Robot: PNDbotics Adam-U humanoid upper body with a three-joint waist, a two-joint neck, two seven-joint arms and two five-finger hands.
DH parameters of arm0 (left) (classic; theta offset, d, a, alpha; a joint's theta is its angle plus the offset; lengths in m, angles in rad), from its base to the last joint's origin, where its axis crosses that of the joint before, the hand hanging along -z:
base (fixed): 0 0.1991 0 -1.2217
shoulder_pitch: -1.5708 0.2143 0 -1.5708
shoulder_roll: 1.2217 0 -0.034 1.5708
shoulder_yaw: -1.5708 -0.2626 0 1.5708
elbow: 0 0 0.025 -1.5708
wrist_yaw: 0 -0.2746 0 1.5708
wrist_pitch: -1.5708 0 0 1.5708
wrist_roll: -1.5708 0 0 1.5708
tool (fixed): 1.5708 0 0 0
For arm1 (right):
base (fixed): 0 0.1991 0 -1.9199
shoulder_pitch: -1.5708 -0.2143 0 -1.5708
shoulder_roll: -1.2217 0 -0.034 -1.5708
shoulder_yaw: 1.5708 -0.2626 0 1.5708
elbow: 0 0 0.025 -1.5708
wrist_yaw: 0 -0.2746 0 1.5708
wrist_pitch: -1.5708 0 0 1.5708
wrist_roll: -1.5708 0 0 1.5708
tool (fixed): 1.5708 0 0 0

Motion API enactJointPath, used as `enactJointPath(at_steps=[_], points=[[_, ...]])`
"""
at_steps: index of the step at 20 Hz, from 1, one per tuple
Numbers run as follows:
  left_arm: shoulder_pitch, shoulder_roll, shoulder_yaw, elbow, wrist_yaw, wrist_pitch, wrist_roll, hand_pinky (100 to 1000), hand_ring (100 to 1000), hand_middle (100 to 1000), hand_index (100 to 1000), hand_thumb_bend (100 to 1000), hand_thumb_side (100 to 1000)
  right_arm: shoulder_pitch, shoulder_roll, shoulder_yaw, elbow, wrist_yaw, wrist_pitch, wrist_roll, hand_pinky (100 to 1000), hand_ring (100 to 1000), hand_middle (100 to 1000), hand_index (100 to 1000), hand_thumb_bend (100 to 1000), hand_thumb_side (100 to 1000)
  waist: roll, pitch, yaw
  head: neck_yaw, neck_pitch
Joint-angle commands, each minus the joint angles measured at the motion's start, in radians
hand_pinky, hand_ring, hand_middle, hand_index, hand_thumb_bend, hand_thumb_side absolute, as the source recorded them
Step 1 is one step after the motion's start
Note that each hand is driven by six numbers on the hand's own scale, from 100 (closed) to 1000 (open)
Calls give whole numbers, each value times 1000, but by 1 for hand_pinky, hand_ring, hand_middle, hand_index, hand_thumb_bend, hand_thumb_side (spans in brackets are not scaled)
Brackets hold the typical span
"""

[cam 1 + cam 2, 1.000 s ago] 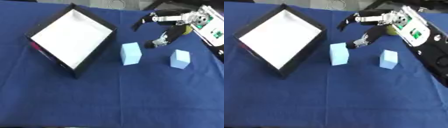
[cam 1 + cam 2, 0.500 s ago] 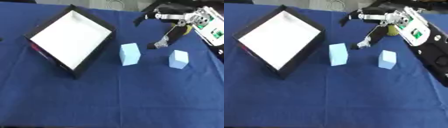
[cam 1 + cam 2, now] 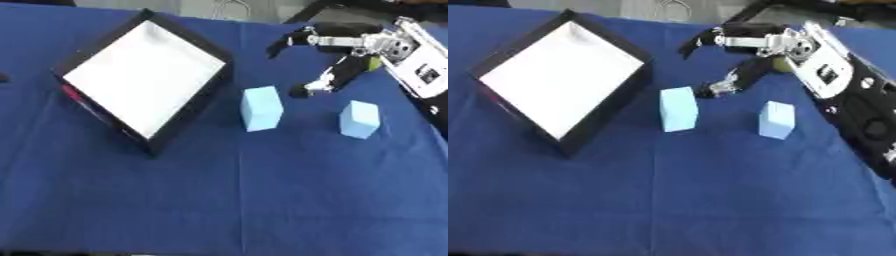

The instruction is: Pick up objects on the table and place them in the box.

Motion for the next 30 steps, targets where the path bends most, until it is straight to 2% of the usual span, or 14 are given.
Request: enactJointPath(at_steps=[1, 11, 21, 22, 23, 30], points=[[-7, 33, 10, -14, -7, -1, -4, 560, 791, 757, 726, 100, 647, -16, -2, -3, -12, 13, -237, 250, 1000, 946, 831, 954, 456, 676, -9, -16, -2, 0, -1], [-5, 34, 11, -17, -11, 4, -8, 561, 793, 755, 720, 100, 649, -6, 30, -13, -10, 51, -225, 249, 1000, 952, 838, 957, 454, 685, -16, -10, -3, -4, -1], [-2, 30, 13, -20, -15, 6, -10, 562, 795, 751, 711, 100, 650, 22, 57, -31, 15, 127, -243, 232, 1000, 954, 843, 961, 453, 661, -15, 1, 1, -9, -1], [-2, 29, 13, -20, -15, 6, -11, 562, 795, 751, 710, 100, 640, 23, 59, -32, 18, 134, -245, 229, 1000, 954, 843, 962, 431, 648, -14, 2, 1, -9, -1], [-2, 28, 13, -20, -15, 6, -11, 562, 796, 751, 709, 100, 651, 24, 61, -34, 20, 139, -247, 226, 1000, 954, 842, 962, 453, 653, -14, 3, 1, -10, -1], [-1, 24, 13, -20, -18, 5, -16, 562, 796, 748, 698, 100, 652, 28, 79, -50, 38, 166, -259, 210, 1000, 952, 841, 966, 456, 628, -9, 12, 5, -16, -1]])
